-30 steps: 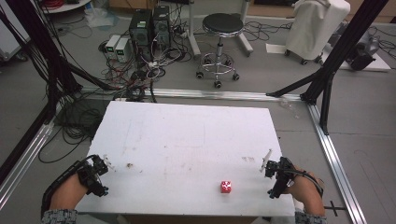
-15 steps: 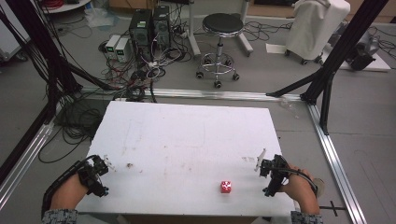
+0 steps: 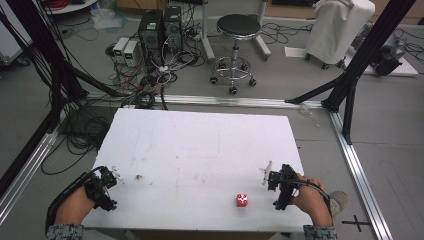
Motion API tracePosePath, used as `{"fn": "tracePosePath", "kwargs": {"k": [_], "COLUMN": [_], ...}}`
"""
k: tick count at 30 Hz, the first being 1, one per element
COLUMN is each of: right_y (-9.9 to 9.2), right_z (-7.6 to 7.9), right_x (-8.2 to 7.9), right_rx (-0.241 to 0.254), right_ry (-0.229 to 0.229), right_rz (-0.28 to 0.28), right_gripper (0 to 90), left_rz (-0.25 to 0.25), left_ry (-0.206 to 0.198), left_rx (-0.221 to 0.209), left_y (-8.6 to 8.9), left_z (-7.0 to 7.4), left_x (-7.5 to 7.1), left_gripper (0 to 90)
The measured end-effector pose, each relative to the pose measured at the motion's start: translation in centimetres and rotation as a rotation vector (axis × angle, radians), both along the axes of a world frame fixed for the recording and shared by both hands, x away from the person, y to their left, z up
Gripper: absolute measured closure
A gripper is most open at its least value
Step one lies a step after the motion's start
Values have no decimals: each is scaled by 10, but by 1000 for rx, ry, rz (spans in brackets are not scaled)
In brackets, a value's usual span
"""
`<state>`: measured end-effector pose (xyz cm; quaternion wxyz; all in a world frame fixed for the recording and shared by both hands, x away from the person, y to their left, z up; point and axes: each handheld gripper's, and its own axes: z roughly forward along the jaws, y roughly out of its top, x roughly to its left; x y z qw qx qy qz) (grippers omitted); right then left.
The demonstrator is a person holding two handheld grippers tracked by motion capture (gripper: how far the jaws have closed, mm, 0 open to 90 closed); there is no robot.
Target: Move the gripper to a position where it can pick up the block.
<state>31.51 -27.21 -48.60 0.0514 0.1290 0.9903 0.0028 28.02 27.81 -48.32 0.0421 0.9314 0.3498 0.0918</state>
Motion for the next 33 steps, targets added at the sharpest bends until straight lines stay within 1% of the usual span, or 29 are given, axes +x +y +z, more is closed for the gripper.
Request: {"fn": "tracePosePath", "kwargs": {"k": [1,2,3,4,5,6,9,10,11,13,15,16,18,19,20,21,22,24,26,27,28,29,30,33], "right_y": [5,5,8,11,17,17,28,31,35,43,51,59,66,66,71,71,75,79,80,83,83,85,86,88], "right_z": [-1,-1,-1,-2,-2,-2,-6,-8,-9,-11,-13,-13,-14,-14,-16,-16,-20,-23,-24,-25,-25,-25,-24,-24], "right_x": [-1,-1,0,0,0,0,1,1,1,0,-1,-3,-3,-3,-4,-4,-5,-5,-5,-6,-6,-6,-6,-6], "right_rx": [0,0,3,7,0,0,-10,-6,-11,-16,-13,-18,-14,-14,-2,-2,-1,-14,-13,0,0,21,31,43], "right_ry": [0,0,8,13,10,10,16,21,22,33,39,37,35,35,36,36,51,62,62,60,60,62,64,65], "right_rz": [5,5,24,31,44,44,74,84,104,126,172,193,206,206,227,227,240,256,257,257,257,258,256,255], "right_gripper": [41,41,41,41,40,40,41,41,41,41,40,40,41,41,41,40,41,41,41,41,41,41,41,41], "left_rz": [2,2,1,2,-1,-1,2,1,-3,0,-1,-4,-2,-2,-3,-3,0,-1,-3,-5,-4,-4,-7,-8], "left_ry": [1,1,-1,-2,-1,0,2,3,1,2,1,4,5,5,5,4,2,1,4,5,7,6,6,9], "left_rx": [-6,-6,-6,-5,0,-2,-7,-6,-5,-7,-8,-4,-3,-3,-5,-3,-8,-5,-3,-2,-2,-3,-3,-2], "left_y": [-1,-1,-1,-1,-1,-1,-2,-2,-2,-2,-2,-1,-1,-1,-1,-2,-2,-2,-2,-2,-2,-3,-3,-3], "left_z": [0,0,0,0,0,0,-1,0,0,0,0,0,0,0,0,0,-1,-1,-1,-1,-1,-1,-1,-1], "left_x": [0,0,0,0,0,0,-1,-1,0,-1,-1,0,0,0,0,0,-1,0,0,0,0,0,0,0], "left_gripper": [214,214,214,214,215,215,214,214,214,214,215,214,214,214,214,214,214,214,214,214,214,214,215,214]}}
